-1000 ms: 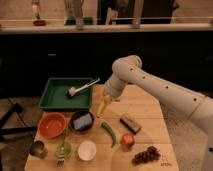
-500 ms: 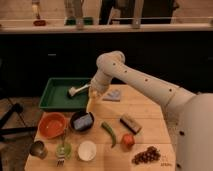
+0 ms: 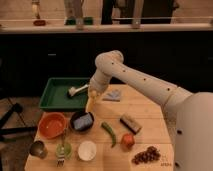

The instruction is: Place banana in tray

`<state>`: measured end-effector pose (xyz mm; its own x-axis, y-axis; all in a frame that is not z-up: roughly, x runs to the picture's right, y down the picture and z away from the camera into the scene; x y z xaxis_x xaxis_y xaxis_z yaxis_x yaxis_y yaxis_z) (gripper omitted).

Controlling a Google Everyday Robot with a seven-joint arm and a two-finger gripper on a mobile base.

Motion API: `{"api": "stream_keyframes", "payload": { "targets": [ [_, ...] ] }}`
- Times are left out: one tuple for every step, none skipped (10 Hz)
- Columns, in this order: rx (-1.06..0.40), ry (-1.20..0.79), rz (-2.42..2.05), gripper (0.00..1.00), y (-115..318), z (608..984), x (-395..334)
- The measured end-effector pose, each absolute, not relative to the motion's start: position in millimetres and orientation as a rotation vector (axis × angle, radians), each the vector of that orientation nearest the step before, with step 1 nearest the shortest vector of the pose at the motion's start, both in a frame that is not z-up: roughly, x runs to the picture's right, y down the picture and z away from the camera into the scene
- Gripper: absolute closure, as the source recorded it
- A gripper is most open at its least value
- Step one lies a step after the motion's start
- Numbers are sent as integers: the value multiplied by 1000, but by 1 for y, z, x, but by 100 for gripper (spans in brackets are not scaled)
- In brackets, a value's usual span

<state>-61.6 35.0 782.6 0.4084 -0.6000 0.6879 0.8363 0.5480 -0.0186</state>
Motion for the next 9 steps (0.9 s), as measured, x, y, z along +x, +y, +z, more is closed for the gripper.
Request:
{"api": "stream_keyframes", "payload": {
  "targets": [
    [-390, -684, -933, 100, 35, 783, -61],
    [-384, -683, -944, 100, 32, 785, -64],
    [-377, -683, -957, 100, 25, 790, -73],
    [-370, -684, -966, 100, 18, 796, -83],
    [-362, -683, -981, 100, 7, 807, -99],
    [-355, -680, -989, 100, 2, 812, -109],
    [-348, -669, -986, 100, -2, 816, -113],
    [-345, -652, -967, 100, -3, 819, -113],
    [-345, -627, -946, 100, -4, 823, -113]
  ]
}}
